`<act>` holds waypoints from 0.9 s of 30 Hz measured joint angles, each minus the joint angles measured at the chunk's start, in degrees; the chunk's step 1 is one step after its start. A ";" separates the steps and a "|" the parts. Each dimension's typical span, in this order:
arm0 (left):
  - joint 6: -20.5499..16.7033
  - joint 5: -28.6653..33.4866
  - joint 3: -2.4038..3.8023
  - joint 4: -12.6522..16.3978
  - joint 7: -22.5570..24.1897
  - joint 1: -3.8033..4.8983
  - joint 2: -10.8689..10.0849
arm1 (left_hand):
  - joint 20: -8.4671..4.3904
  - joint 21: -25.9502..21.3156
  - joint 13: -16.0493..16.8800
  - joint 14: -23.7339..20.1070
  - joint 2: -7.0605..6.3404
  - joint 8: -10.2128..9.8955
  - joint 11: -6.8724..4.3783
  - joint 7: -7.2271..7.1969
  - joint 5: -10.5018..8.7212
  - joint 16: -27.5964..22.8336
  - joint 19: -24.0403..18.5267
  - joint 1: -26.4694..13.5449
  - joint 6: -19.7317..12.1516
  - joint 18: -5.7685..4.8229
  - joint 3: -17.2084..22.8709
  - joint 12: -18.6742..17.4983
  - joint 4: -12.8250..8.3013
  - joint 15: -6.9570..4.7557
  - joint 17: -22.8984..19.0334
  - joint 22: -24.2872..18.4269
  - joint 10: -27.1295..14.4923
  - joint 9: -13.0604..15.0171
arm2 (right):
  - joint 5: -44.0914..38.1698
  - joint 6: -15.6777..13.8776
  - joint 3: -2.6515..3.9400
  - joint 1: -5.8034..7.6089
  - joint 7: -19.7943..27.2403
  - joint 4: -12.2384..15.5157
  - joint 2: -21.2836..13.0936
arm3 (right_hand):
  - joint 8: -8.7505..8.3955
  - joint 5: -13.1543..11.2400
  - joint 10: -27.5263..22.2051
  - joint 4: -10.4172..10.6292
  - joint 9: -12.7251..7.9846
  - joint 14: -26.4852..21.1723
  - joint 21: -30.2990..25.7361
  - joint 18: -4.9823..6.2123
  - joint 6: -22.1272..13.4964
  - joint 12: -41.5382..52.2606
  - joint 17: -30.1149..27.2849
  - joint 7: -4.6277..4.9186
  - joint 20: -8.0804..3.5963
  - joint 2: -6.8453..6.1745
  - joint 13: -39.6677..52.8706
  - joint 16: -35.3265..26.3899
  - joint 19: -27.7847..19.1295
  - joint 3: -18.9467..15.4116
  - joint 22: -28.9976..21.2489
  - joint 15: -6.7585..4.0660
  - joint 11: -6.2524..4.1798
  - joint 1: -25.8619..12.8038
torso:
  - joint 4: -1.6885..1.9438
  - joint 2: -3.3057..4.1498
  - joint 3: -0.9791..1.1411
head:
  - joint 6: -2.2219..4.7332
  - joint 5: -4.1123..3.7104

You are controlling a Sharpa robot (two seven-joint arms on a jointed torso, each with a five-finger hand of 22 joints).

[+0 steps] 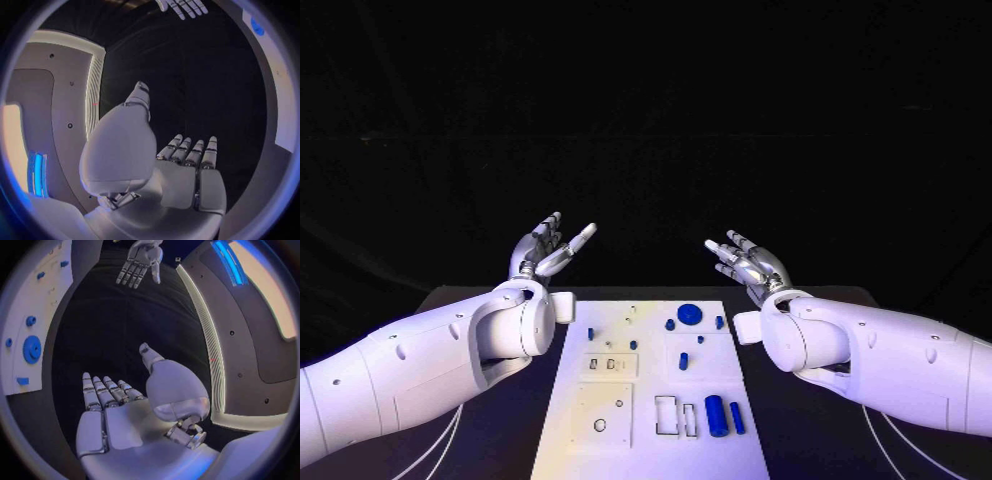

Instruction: Assemble the parts on the task board

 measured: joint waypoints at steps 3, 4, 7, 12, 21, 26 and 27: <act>0.85 0.39 -0.01 -0.05 0.35 0.00 0.04 | 0.74 0.00 0.14 0.93 0.03 0.37 0.77 0.13 0.00 0.25 0.32 2.77 1.01 0.01 0.37 0.26 0.68 0.93 0.21 0.10 0.77 0.24 | -0.34 4.04 -1.02 1.32 -1.04 -1.52 0.43 | 1.15 0.00 4.09 -1.24 0.67 4.24 1.34 0.86 3.17 1.00 0.77 0.21 0.06 -0.09 0.43 1.35 2.38 1.20 0.61 -0.22 -0.09 2.73 | 0.00 0.00 0.00 | 0.01 0.00; 1.14 0.52 -0.01 -0.06 0.46 0.00 0.04 | 0.74 0.00 0.17 1.02 0.14 0.37 0.95 0.26 0.00 0.34 0.32 2.88 1.14 0.01 0.48 0.26 0.78 1.02 0.27 0.10 0.95 0.27 | -0.49 5.69 -1.36 1.78 -1.46 -2.03 0.58 | 1.47 0.00 5.42 -1.65 0.87 5.52 1.72 0.91 4.17 1.30 1.01 0.28 0.09 -0.14 0.56 1.78 3.10 1.39 0.80 -0.32 -0.15 3.29 | 0.01 0.01 0.00 | 0.01 0.00; 1.56 0.74 -0.03 -0.08 0.64 -0.01 0.04 | 0.99 0.71 0.49 3.30 1.16 1.04 2.59 0.23 0.00 1.12 1.31 3.67 3.12 0.91 1.73 0.92 0.84 1.67 0.83 0.38 2.94 0.65 | -0.77 8.52 -1.89 2.44 -2.21 -2.78 0.80 | 2.76 0.23 10.81 -3.16 1.68 10.54 3.30 1.02 8.09 2.44 1.91 0.56 0.15 -0.30 1.11 3.52 5.83 2.08 1.52 -0.80 -0.41 5.09 | 0.01 0.01 0.00 | 0.01 -0.01; 2.48 0.97 0.00 1.26 0.87 0.08 -0.91 | 0.80 5.53 1.68 18.36 6.55 4.49 6.02 0.92 -0.07 6.76 14.87 4.27 13.87 2.47 6.28 3.46 0.36 1.50 4.04 2.99 15.81 2.77 | -4.14 11.49 -2.52 3.82 -3.07 -3.31 0.29 | 6.50 0.23 25.42 -6.41 3.89 23.56 8.18 3.55 19.55 5.48 4.06 1.40 0.15 -0.95 2.15 8.12 14.49 4.49 3.66 -2.43 -1.49 8.08 | 0.19 0.34 -0.04 | -0.16 -0.34; 5.59 -0.92 -0.02 4.88 0.98 0.08 -4.10 | 0.35 14.06 3.20 41.42 8.96 11.76 4.28 3.56 -0.22 16.18 33.63 5.81 33.79 7.69 8.62 8.81 -0.87 -2.85 8.56 6.36 40.65 6.87 | -24.36 8.68 -2.11 6.16 -2.45 -4.88 -0.97 | 10.20 1.44 41.47 -10.94 5.88 39.30 15.08 5.81 36.18 5.94 5.56 3.51 -0.55 -2.36 2.16 12.52 25.64 11.61 6.44 -5.70 -3.96 9.27 | 1.21 3.00 -0.55 | -0.44 -1.65; 7.29 -3.09 0.22 7.13 0.87 0.20 -5.38 | -1.03 16.36 2.62 47.25 9.03 12.01 3.07 4.45 -0.22 17.52 39.23 6.50 36.31 7.70 9.89 8.04 -0.99 -4.44 9.84 6.63 45.51 7.16 | -33.84 8.17 -1.72 6.95 -3.30 -5.27 -1.27 | 10.69 2.01 47.39 -11.73 6.19 45.60 18.71 6.37 41.33 4.99 5.93 4.48 -1.74 -4.41 2.15 13.46 29.68 15.38 8.12 -7.37 -5.31 8.92 | 1.55 4.29 -0.81 | -0.40 -2.13; 7.55 -3.43 0.22 7.55 0.87 0.20 -5.60 | -1.27 16.43 2.62 47.86 9.09 12.11 2.93 4.56 -0.22 17.52 39.76 6.90 36.62 7.69 10.10 8.04 -0.89 -4.63 10.03 6.64 46.13 7.19 | -35.47 8.11 -1.67 7.02 -3.54 -5.30 -1.31 | 10.92 2.11 48.44 -11.79 6.25 46.63 19.53 6.68 42.12 4.72 6.02 4.66 -2.07 -4.64 2.17 13.64 30.28 15.89 8.53 -7.72 -5.61 8.71 | 1.64 4.53 -0.88 | -0.41 -2.22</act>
